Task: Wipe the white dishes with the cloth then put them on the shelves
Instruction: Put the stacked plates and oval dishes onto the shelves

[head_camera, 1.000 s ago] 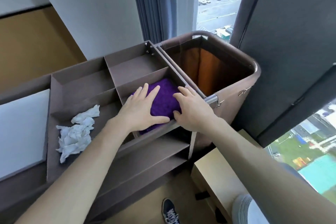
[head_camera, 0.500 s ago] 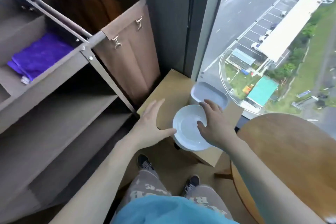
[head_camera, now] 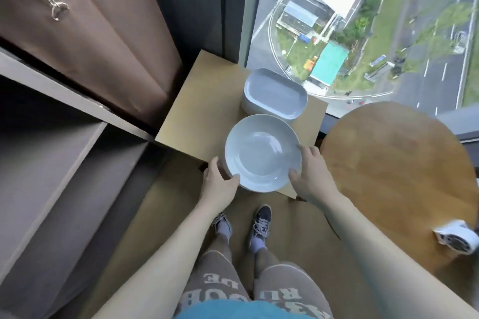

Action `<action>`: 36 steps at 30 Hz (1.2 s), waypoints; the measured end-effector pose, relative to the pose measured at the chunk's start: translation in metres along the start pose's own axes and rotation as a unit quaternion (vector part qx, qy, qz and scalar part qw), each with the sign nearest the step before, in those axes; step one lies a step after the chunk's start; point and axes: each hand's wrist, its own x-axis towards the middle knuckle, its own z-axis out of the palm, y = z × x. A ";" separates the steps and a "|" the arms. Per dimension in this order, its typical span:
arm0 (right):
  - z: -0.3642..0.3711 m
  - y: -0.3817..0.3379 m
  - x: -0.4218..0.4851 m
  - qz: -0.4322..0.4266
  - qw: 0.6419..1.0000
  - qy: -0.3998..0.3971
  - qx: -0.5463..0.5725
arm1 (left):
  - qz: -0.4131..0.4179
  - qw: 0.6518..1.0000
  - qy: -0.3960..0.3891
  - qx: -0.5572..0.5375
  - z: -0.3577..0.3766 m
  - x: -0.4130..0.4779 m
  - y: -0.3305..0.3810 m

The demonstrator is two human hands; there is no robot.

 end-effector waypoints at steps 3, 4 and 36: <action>0.008 -0.004 0.029 0.060 0.996 0.027 0.052 | -0.023 0.999 -0.004 -0.038 0.005 0.020 0.000; 0.011 -0.004 0.036 0.081 0.994 0.027 0.072 | -0.024 0.998 -0.004 -0.050 0.006 0.024 0.002; 0.006 0.023 0.096 0.163 0.945 -0.077 0.274 | -0.151 0.970 0.094 -0.164 0.042 0.034 0.037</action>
